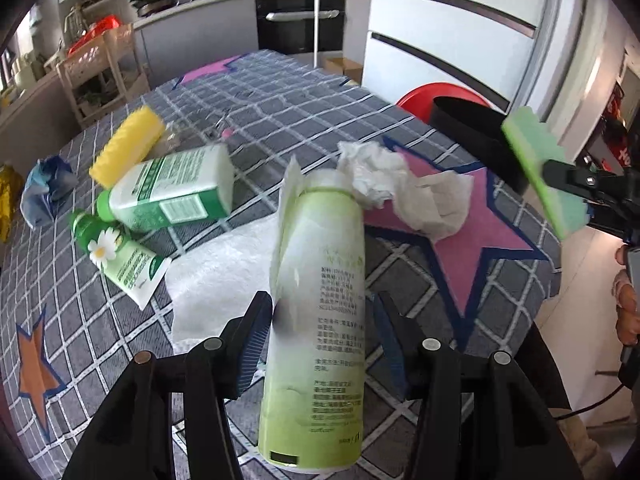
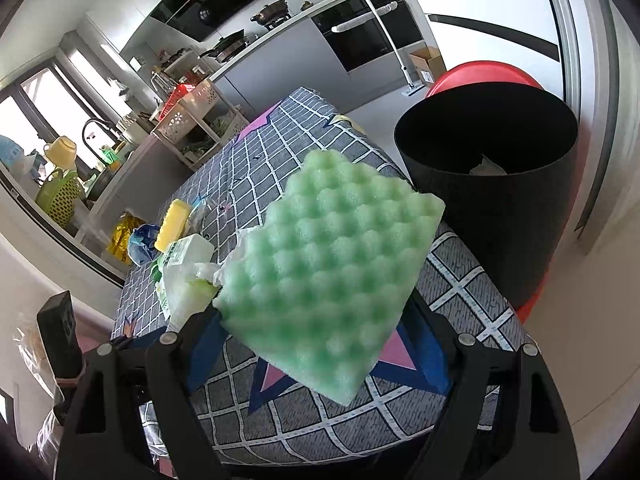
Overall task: Collect trash
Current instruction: 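Carry the bottle and sponge to the black bin and open both tools, then move both tools back to the table toward the blue plastic bag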
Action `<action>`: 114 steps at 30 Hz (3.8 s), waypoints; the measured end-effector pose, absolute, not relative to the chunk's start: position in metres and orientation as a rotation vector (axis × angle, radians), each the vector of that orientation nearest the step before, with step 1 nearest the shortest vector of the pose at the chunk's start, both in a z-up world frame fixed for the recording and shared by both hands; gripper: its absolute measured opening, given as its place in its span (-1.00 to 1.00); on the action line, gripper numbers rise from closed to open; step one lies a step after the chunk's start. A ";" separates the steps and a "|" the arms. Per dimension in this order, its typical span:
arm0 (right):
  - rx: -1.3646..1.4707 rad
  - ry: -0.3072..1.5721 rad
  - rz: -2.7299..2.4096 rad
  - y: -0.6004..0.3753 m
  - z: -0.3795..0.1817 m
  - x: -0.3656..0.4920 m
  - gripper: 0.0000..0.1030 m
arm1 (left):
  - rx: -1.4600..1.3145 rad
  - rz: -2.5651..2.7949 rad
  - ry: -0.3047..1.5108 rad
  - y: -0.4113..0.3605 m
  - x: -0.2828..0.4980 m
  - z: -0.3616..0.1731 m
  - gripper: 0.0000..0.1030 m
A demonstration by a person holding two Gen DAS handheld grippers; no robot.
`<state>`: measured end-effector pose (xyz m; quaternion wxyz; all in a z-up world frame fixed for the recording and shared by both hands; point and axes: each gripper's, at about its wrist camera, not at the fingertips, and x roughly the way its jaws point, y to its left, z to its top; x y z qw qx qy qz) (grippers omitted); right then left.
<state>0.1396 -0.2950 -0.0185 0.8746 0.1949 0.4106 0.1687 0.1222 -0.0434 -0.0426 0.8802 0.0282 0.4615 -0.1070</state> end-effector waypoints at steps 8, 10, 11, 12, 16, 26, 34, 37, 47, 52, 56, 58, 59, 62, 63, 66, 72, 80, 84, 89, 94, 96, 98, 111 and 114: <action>0.424 0.862 0.347 -0.299 -0.023 0.138 0.59 | 0.099 -0.266 1.026 -0.060 0.130 -0.055 1.00; 0.422 0.862 0.351 -0.298 -0.023 0.137 0.59 | 0.075 -0.299 1.074 -0.065 0.133 -0.065 1.00; 0.421 0.862 0.352 -0.298 -0.023 0.137 0.59 | 0.081 -0.304 1.081 -0.068 0.132 -0.069 1.00; 0.420 0.862 0.353 -0.298 -0.023 0.136 0.59 | 0.094 -0.302 1.082 -0.073 0.131 -0.071 1.00; 0.424 0.859 0.349 -0.300 -0.022 0.136 0.59 | 0.119 -0.333 1.038 -0.086 0.121 -0.065 1.00; 0.449 0.814 0.343 -0.313 -0.013 0.134 0.59 | 0.079 -0.457 0.866 -0.090 0.095 -0.005 1.00; 0.446 0.781 0.307 -0.333 -0.004 0.143 0.59 | 0.080 -0.508 0.795 -0.116 0.120 0.033 1.00; 0.444 0.769 0.284 -0.344 -0.001 0.148 0.59 | 0.112 -0.494 0.746 -0.135 0.133 0.045 1.00; 0.410 0.779 0.253 -0.382 0.000 0.184 0.60 | 0.177 -0.577 0.729 -0.212 0.202 0.052 1.00; 0.409 0.805 0.253 -0.403 -0.003 0.213 0.60 | 0.183 -0.595 0.744 -0.244 0.239 0.045 1.00; 0.435 0.830 0.291 -0.415 -0.010 0.235 0.66 | 0.148 -0.588 0.769 -0.254 0.264 0.036 1.00; 0.442 0.845 0.306 -0.419 -0.014 0.245 0.69 | 0.130 -0.580 0.792 -0.256 0.277 0.029 1.00; 0.444 0.847 0.300 -0.422 -0.016 0.248 0.72 | 0.128 -0.578 0.802 -0.257 0.281 0.025 1.00; 0.474 0.838 0.288 -0.434 -0.019 0.251 0.73 | 0.141 -0.572 0.832 -0.265 0.295 0.013 1.00; 0.493 0.833 0.293 -0.437 -0.020 0.248 0.73 | 0.152 -0.573 0.841 -0.269 0.299 0.008 1.00; 0.529 0.819 0.275 -0.447 -0.021 0.239 0.73 | 0.173 -0.571 0.871 -0.282 0.308 -0.004 1.00; 0.556 0.797 0.234 -0.458 -0.017 0.215 0.73 | 0.238 -0.521 0.894 -0.305 0.319 -0.020 1.00; 0.540 0.782 0.194 -0.451 -0.004 0.190 0.73 | 0.214 -0.485 0.850 -0.292 0.304 -0.004 1.00; 0.527 0.778 0.198 -0.439 0.006 0.187 0.74 | 0.183 -0.469 0.811 -0.261 0.283 0.014 1.00; 0.469 0.775 0.223 -0.400 0.024 0.183 0.97 | 0.162 -0.410 0.744 -0.193 0.244 0.037 1.00; 0.375 0.784 0.299 -0.339 0.042 0.181 0.99 | 0.128 -0.302 0.710 -0.107 0.213 0.052 1.00; 0.325 0.795 0.347 -0.309 0.048 0.179 1.00 | 0.111 -0.245 0.705 -0.069 0.203 0.053 1.00; 0.269 0.804 0.386 -0.279 0.052 0.177 1.00 | 0.089 -0.167 0.709 -0.025 0.196 0.052 1.00; -0.074 0.862 0.668 -0.093 0.047 0.188 0.99 | -0.132 0.226 0.716 0.200 0.203 0.044 1.00; -0.194 0.879 0.718 -0.056 0.033 0.201 0.99 | -0.157 0.278 0.729 0.229 0.223 0.040 1.00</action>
